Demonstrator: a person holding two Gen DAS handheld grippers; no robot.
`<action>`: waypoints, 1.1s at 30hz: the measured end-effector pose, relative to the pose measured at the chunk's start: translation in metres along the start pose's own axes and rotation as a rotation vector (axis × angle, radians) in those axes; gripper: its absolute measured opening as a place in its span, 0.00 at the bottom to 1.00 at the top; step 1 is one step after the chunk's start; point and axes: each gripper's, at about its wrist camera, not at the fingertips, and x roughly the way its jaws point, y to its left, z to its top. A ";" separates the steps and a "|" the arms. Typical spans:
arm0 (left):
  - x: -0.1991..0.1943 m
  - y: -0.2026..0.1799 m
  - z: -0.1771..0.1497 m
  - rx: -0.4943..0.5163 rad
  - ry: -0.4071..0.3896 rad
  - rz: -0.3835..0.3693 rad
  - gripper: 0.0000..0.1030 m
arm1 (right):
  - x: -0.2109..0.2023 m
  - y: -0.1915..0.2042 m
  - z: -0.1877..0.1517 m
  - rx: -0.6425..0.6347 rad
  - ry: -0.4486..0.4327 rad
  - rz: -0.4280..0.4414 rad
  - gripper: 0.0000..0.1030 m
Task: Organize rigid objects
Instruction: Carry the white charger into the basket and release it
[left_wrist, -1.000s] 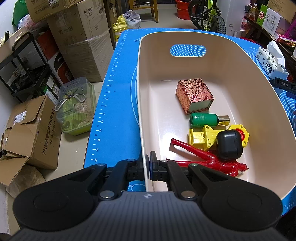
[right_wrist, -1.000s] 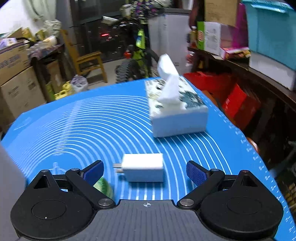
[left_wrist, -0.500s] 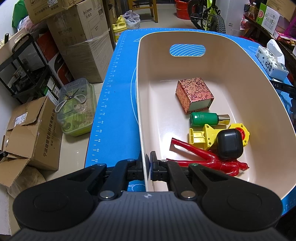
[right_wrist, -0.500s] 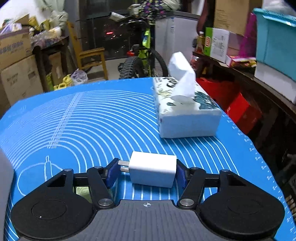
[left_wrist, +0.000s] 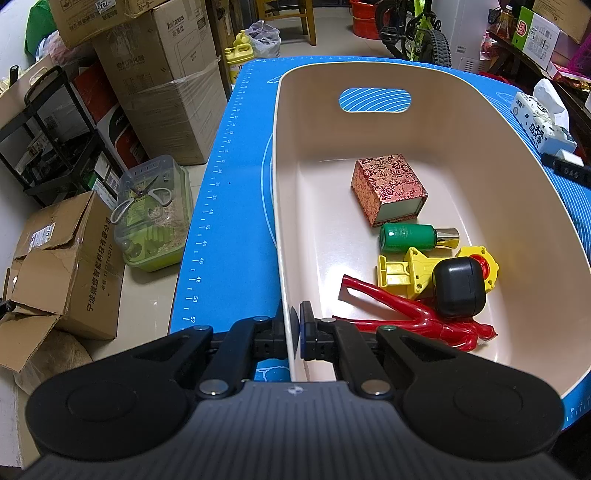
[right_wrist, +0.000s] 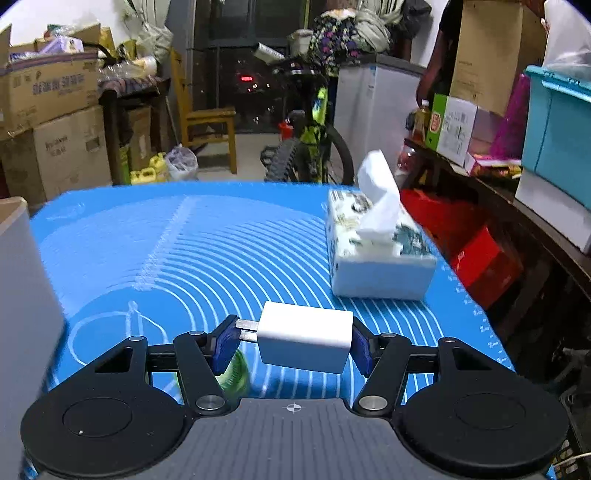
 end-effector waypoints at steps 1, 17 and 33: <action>0.000 0.000 0.000 0.000 0.000 -0.001 0.06 | -0.005 0.001 0.002 -0.001 -0.010 0.007 0.63; 0.000 0.000 0.000 -0.001 0.001 0.000 0.06 | -0.093 0.055 0.047 -0.093 -0.166 0.262 0.63; 0.000 0.000 0.000 -0.002 0.001 -0.001 0.06 | -0.123 0.148 0.028 -0.268 -0.050 0.513 0.63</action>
